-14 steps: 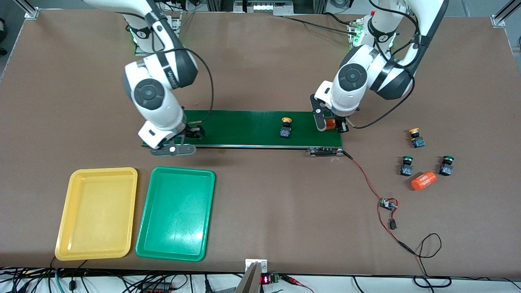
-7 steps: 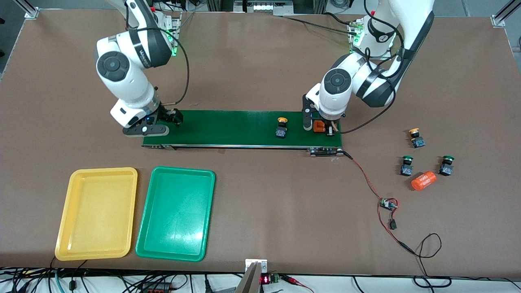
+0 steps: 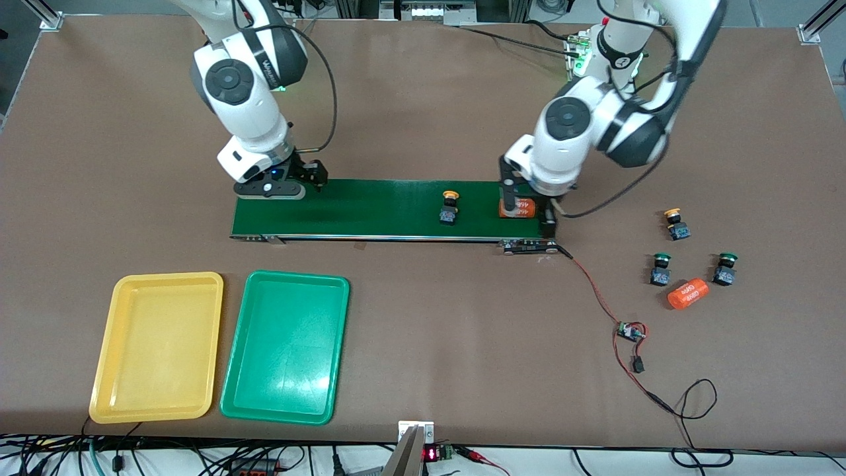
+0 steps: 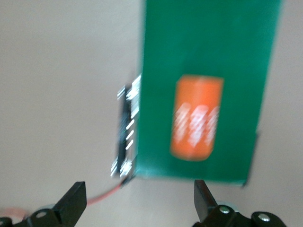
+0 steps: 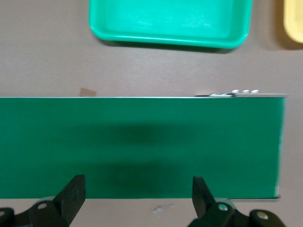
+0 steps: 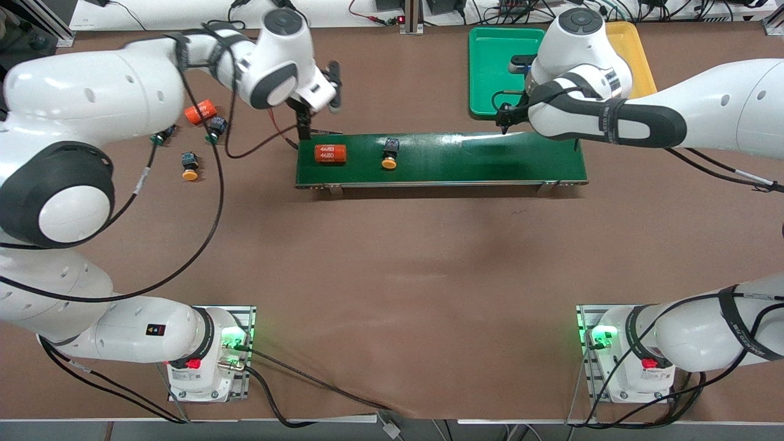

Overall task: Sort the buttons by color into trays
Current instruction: 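Lower the orange battery onto the belt and open the left gripper, then grasp the green-cap button with the left gripper while the right gripper reaches the yellow button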

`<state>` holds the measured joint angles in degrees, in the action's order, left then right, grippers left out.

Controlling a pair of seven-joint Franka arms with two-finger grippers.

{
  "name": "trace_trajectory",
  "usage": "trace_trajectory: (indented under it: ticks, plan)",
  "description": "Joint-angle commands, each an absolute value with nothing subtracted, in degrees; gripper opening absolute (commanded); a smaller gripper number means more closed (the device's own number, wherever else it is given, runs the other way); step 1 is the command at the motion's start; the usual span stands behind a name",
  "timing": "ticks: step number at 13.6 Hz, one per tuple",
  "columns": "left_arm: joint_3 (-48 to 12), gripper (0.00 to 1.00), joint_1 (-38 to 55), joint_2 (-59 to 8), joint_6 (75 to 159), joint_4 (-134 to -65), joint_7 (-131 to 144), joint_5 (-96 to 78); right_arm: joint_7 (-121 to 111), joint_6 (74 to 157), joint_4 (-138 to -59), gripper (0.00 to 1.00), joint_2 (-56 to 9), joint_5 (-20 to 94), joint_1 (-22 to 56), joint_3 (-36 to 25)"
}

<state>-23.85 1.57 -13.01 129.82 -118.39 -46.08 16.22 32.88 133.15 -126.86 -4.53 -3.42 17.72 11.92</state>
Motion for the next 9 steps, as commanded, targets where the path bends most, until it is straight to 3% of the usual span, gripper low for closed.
trace_trajectory:
  ticks: [1,5,9]
  plan:
    - [-23.2,1.0,-7.2,-12.5,128.8,-119.6,-46.9,16.4,34.5,135.3,-127.4,1.0,-5.8,-3.3,17.0,13.0]
    - [-22.7,1.0,-17.5,-14.6,125.2,-119.8,-43.3,13.5,34.4,135.4,-126.7,1.0,-6.6,-3.3,17.3,13.0]
    - [-22.7,1.0,-21.7,-16.6,125.7,-119.3,-30.5,10.2,34.4,135.4,-126.5,1.0,-6.7,-3.3,17.2,13.0]
